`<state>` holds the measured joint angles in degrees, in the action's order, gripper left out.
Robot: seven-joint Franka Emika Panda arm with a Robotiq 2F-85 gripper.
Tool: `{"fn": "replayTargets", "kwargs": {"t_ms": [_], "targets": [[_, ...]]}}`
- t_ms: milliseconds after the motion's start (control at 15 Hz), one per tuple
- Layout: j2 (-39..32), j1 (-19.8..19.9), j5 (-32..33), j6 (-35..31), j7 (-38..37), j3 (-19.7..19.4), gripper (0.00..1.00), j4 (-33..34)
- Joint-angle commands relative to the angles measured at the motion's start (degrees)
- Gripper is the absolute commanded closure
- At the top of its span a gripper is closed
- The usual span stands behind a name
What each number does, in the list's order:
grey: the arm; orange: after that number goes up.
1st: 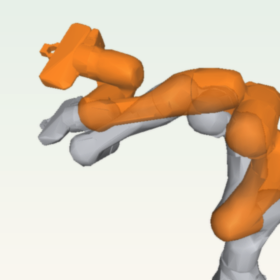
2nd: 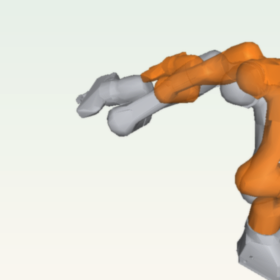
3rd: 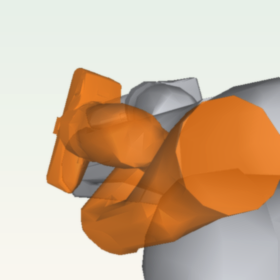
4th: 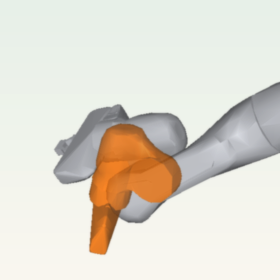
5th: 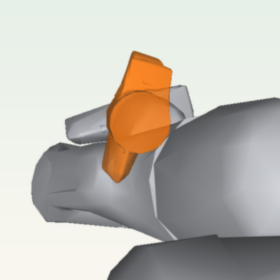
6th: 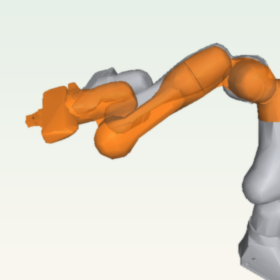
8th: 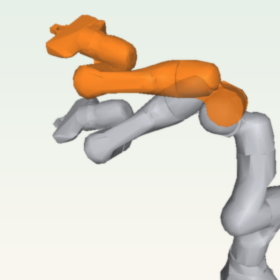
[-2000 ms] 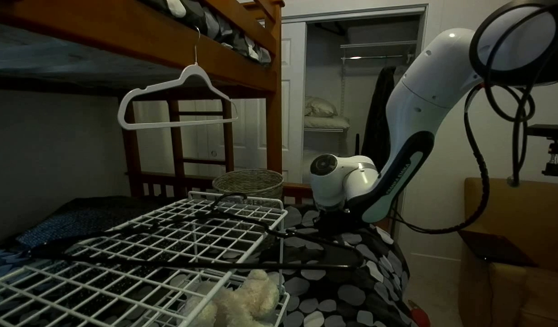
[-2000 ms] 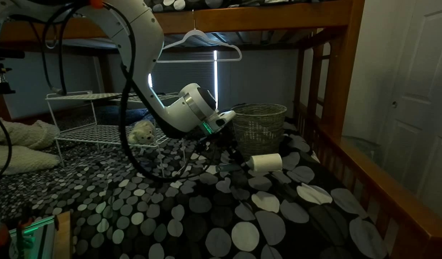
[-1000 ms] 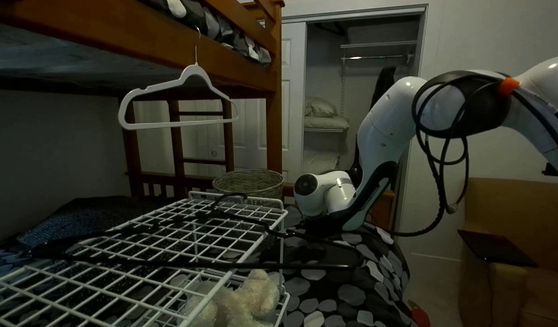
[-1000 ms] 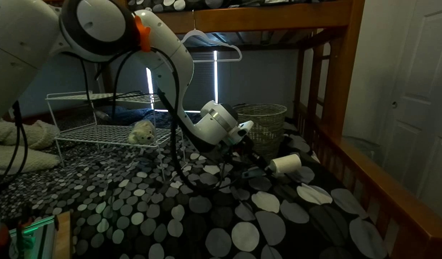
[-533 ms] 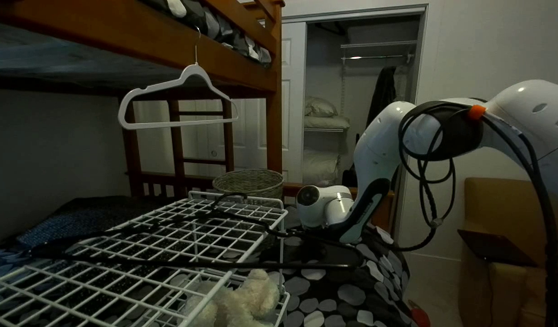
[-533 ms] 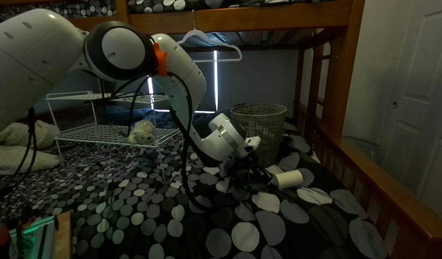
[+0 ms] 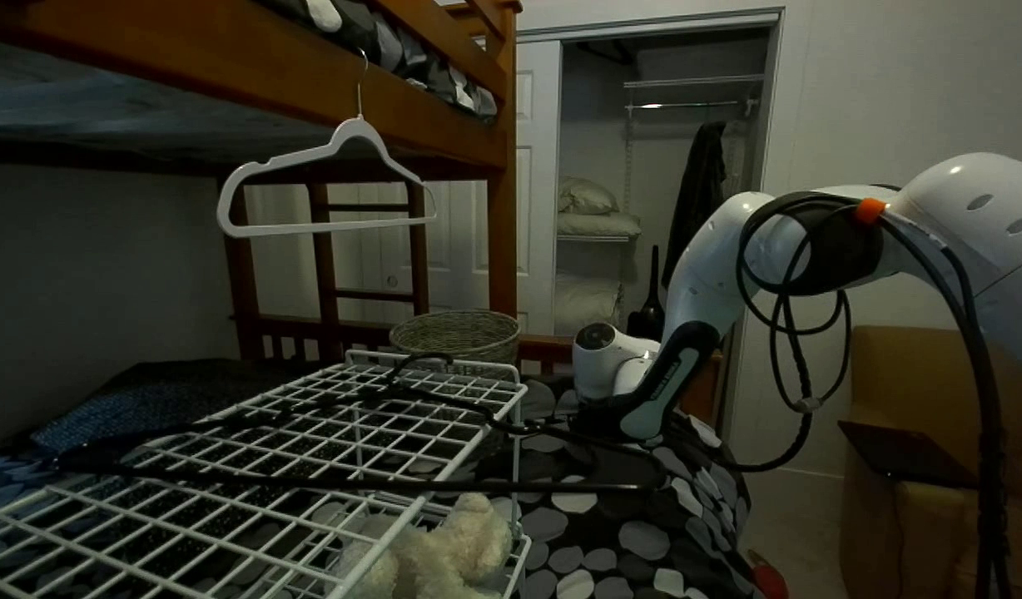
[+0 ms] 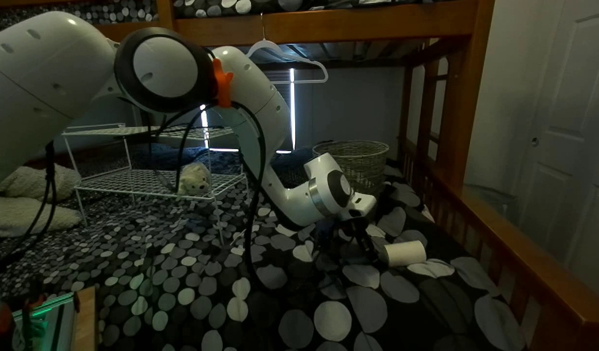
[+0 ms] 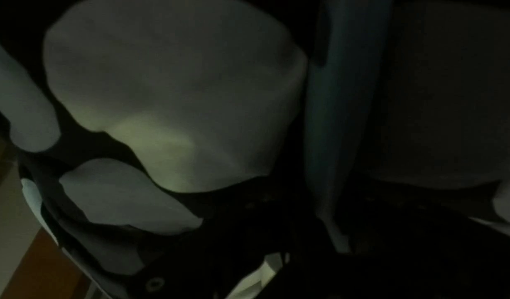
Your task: Use the brush to brush the blanket
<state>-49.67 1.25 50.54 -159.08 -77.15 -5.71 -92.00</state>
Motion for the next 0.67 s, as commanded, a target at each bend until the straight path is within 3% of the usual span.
{"fn": "replayTargets", "kwargs": {"t_ms": [0,333,600], "targets": [[0.61,2.42,-10.66,-3.38,3.62,-1.80,0.95,-3.26],[2.12,3.23,-29.34,-5.04,12.94,-3.39,0.95,-7.26],[2.31,5.26,-43.22,-3.00,22.69,-1.19,0.95,-8.40]]}}
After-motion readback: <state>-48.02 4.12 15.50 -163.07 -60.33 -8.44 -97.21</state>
